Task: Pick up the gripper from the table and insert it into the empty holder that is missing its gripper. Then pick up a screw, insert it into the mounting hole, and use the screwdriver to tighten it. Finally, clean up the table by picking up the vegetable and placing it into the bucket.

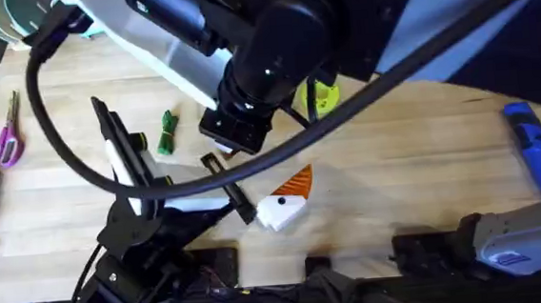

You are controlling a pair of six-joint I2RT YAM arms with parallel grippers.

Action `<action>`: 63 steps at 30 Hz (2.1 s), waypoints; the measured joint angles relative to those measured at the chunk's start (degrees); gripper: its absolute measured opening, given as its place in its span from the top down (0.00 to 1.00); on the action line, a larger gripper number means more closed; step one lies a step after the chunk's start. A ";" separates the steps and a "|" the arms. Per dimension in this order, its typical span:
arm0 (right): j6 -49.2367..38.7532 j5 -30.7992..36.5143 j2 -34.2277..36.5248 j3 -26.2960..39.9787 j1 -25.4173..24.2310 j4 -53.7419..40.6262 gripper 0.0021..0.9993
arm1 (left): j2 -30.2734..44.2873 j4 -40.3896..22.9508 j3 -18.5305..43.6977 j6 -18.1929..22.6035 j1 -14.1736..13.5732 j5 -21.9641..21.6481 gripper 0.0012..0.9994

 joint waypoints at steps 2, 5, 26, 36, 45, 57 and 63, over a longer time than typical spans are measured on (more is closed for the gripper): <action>0.42 0.00 0.00 0.00 0.00 -0.04 0.87 | 0.00 0.00 0.00 -0.01 0.00 0.00 0.01; 0.54 0.00 0.00 0.00 0.00 -0.02 0.60 | 0.00 0.00 0.00 -0.01 0.00 0.00 0.01; 2.90 -0.04 -17.14 2.42 -13.68 -16.07 0.06 | 0.00 0.00 0.00 0.00 0.00 0.00 0.01; 1.84 -9.58 -25.88 -2.71 -19.02 -21.27 0.06 | 0.00 0.02 0.00 0.18 0.00 0.10 0.77; 2.01 -15.65 -31.78 -14.58 -19.04 -16.40 0.05 | 0.00 0.00 0.00 0.40 0.00 -0.02 0.99; 1.87 -16.47 -33.47 -15.43 -24.63 -16.97 0.05 | 0.00 0.00 0.00 0.40 0.00 -0.05 0.99; -0.60 -15.87 -36.62 -22.03 -42.70 -18.60 0.05 | 0.00 0.00 0.00 0.38 0.00 -0.07 0.99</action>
